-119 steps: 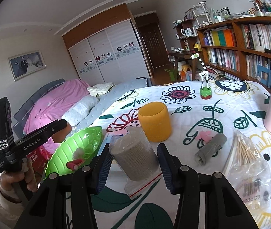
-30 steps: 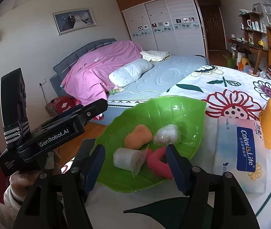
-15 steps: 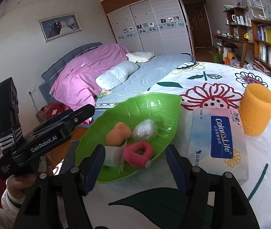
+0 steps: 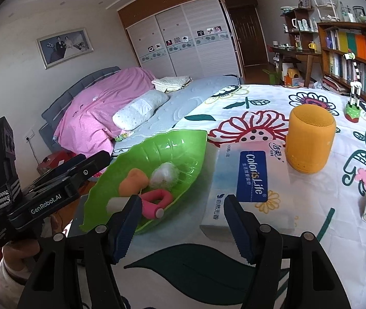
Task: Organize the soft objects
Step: 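Move both grippers from the bowl over the table toward the clear plastic bag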
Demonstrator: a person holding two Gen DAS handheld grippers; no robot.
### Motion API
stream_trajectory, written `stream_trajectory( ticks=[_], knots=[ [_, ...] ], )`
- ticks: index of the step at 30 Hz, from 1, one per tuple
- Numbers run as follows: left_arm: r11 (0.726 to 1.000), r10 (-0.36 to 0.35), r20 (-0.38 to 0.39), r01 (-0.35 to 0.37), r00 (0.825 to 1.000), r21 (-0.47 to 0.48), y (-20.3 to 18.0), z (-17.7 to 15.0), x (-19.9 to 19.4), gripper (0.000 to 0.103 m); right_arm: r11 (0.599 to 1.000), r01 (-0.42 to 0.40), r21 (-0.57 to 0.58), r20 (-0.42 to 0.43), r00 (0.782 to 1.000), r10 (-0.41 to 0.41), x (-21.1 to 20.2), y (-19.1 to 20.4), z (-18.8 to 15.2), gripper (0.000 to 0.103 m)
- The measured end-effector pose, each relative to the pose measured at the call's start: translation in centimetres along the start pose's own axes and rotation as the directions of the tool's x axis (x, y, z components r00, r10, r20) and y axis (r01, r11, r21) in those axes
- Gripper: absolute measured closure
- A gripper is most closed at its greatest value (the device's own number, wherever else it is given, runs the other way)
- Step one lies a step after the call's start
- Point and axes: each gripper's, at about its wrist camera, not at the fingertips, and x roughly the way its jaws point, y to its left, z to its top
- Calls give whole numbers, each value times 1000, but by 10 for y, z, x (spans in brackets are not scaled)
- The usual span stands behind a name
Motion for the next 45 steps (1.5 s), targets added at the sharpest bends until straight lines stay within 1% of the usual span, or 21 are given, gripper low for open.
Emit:
stream_trajectory(
  ticks=[8,13,22,26,32,39,41,42,44,45],
  knots=[
    [998,-34,-10,34,999,44,-19,2,0,22,998,50,25,16,999,-51,-14,-16,-6,34],
    [996,-56,-22,57,998,69,-32,1,1,22,994,97,51,19,995,-98,-24,-35,-13,34],
    [987,-98,-44,103,994,126,-59,0,3,22,978,181,101,22,983,-184,-45,-68,-24,34],
    [980,-118,-53,125,992,153,-72,0,3,22,968,228,109,28,972,-232,-55,-81,-30,33],
    [967,-151,-70,162,986,197,-94,-2,3,22,945,295,145,41,952,-303,-78,-103,-40,30],
    [947,-193,-92,210,977,244,-119,-5,1,22,906,367,209,63,920,-387,-108,-131,-50,23],
    [941,-204,-95,222,974,254,-125,-5,0,22,892,391,224,68,907,-415,-116,-138,-54,19],
    [939,-209,-97,228,973,256,-127,-5,-1,22,882,409,234,71,897,-435,-121,-142,-56,16],
    [934,-226,-107,246,968,260,-132,-7,-1,18,865,442,239,74,880,-470,-128,-148,-60,15],
    [930,-235,-112,257,966,263,-136,-9,-1,15,853,464,238,74,867,-493,-132,-151,-63,14]
  ],
)
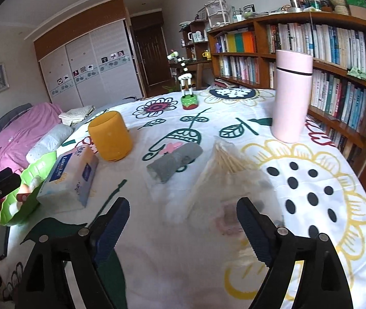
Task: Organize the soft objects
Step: 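Move both grippers from the bowl over the table toward the clear plastic bag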
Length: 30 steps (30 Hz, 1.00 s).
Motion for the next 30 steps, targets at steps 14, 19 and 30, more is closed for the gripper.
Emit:
stream_trajectory(
  ticks=[14,19,30],
  knots=[
    [996,-58,-37,61,998,69,-34,-1,11,15,993,112,-22,-81,990,-114,17,-30,-8,3],
    [994,-75,-51,79,996,78,-40,-1,16,15,991,130,-22,-135,982,-132,26,-36,-7,3],
    [988,-100,-62,107,993,109,-57,6,25,15,994,101,-29,-215,971,-105,40,-39,-10,9]
  ],
)
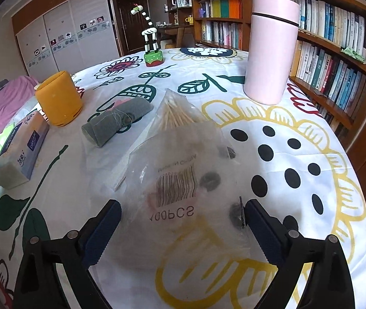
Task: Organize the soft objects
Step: 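Move both grippers from the bowl over the table toward the clear plastic bag, then grasp the clear plastic bag with the right gripper and lift it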
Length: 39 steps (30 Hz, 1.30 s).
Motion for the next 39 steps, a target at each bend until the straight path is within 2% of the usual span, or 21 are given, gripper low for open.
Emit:
stream_trajectory(
  ticks=[4,5,10,13,19,23,24,28,33,39],
  knots=[
    [1000,-16,-2,16,1000,13,-8,4,4,15,1000,28,1,12,1000,-28,-3,-3,0,29],
    [1000,-19,-3,19,1000,16,-10,5,5,15,1000,30,7,16,999,-30,-5,-5,0,32],
    [999,-30,-14,31,999,30,-18,7,13,15,999,24,36,27,999,-25,-7,-13,2,59],
    [999,-38,-28,39,999,33,-21,8,18,15,999,5,55,33,999,-7,-9,-18,2,68],
    [998,-55,-43,57,998,36,-27,10,24,15,993,-65,99,57,997,60,-15,-26,2,70],
    [997,-64,-49,66,997,43,-31,12,27,15,992,-82,100,90,993,73,-23,-29,2,70],
    [997,-67,-50,69,996,44,-32,12,28,15,991,-84,101,96,993,75,-25,-30,2,71],
    [995,-78,-58,81,995,56,-39,14,31,15,991,-78,108,105,992,66,-26,-36,3,89],
    [992,-99,-76,104,992,65,-46,15,38,15,990,-89,111,105,991,78,-26,-38,1,94],
    [990,-118,-100,125,988,69,-55,18,48,15,976,-134,170,146,983,109,-38,-50,3,95]
  ],
)
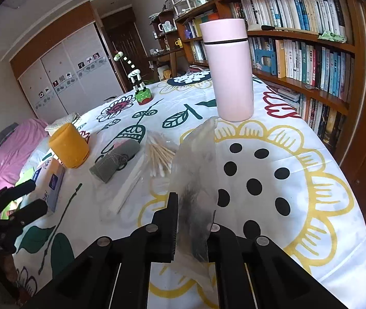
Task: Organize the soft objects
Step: 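Grasp the clear plastic bag with the right gripper and lift it, then grasp the pink-white frilly scrunchie with the left gripper while the right holds the bag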
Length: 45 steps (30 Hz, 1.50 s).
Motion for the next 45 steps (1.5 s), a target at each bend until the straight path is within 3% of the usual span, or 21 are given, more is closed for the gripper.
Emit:
stream_trajectory(
  ticks=[15,30,45],
  knots=[
    [992,-87,-62,92,994,82,-45,18,32,15,996,-14,93,42,999,11,-17,-24,4,95],
    [961,-228,-154,248,961,125,-98,29,83,15,987,0,160,65,998,-11,-23,-45,5,95],
    [946,-249,-182,279,951,165,-135,37,107,15,978,11,208,85,996,-29,-29,-59,5,95]
  ],
)
